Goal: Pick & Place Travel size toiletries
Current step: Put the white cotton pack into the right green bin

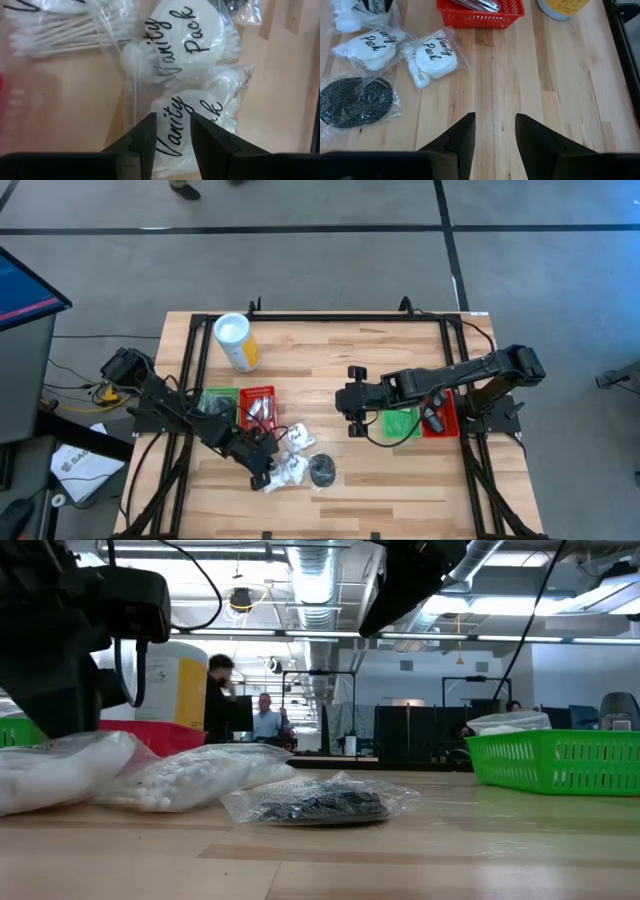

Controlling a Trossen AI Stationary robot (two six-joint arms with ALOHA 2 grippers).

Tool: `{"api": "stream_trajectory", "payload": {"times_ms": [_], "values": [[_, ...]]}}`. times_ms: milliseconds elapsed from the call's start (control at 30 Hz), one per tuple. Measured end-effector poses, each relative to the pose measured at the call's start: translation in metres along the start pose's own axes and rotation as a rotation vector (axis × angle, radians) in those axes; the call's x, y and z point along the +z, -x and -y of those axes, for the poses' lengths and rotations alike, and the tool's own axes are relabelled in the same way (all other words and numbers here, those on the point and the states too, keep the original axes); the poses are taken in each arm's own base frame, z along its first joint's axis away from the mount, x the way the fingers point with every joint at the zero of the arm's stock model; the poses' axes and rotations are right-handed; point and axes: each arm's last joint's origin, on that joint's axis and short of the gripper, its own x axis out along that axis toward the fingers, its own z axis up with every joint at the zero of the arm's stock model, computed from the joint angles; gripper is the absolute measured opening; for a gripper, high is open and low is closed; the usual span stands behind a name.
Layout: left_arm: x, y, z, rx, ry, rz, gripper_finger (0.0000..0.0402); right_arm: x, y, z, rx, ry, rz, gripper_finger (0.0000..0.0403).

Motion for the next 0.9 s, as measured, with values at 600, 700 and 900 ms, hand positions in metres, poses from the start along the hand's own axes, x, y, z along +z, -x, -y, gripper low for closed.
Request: {"api": "stream_trajectory", "payload": {"times_ms": [600, 700, 900], "values": [[-0.003, -0.012, -0.003, 0.061, -0.010, -0.003, 0.0104, 0.000, 0.000, 0.000, 0.000, 0.000, 0.000, 0.0129], [-0.003, -0.013, -0.003, 0.060, -0.005, -0.003, 0.0100, 0.000, 0.000, 0.000, 0.000, 0.000, 0.001, 0.0129], [-0.003, -0.012, -0.003, 0.056, -0.004, -0.002, 0.0020, 0.000, 0.000, 0.000, 0.000, -0.001, 0.004, 0.0129]]}}
